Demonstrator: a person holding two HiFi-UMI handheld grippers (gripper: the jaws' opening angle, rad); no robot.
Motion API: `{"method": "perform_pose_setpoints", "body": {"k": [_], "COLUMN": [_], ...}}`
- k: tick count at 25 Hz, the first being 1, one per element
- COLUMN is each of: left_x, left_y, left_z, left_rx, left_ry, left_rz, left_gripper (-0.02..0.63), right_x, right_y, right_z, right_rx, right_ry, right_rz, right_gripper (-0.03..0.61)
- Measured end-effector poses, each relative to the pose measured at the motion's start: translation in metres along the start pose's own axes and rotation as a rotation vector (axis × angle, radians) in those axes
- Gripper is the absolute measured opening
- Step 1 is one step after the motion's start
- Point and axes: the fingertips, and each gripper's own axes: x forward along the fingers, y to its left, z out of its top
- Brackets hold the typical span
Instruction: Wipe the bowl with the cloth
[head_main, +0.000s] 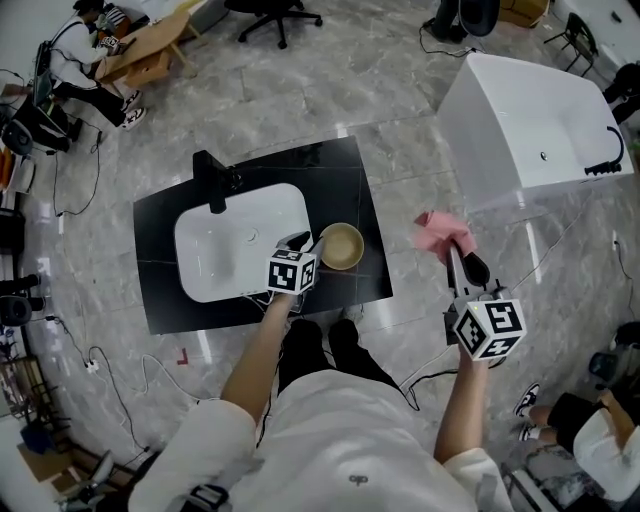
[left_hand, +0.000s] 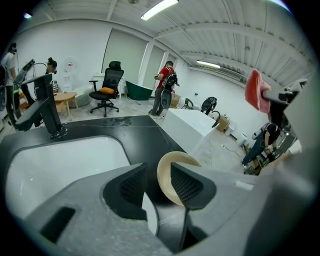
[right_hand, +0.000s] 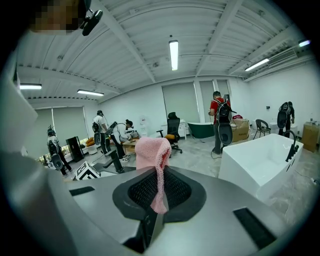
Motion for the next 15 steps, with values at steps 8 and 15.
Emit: {"method": "perform_pose_setpoints", "body": {"k": [8, 15], "left_x": [0.02, 0.033], "left_y": [0.002, -0.004], "left_z": [-0.018, -0.026], "left_rx": [-0.016, -0.015], "left_ry": [0.065, 0.108], "left_rz": [-0.005, -0.022], "left_gripper": [0.143, 0.143], "right_x": [0.004, 0.002], "right_y": [-0.006, -0.013], "right_z": [-0.004, -0.002], "right_rx": [0.014, 0.017], "right_ry": [0.012, 0.009], "right_rz": [-0.004, -0.014], "right_gripper": [0.015, 0.015]}}
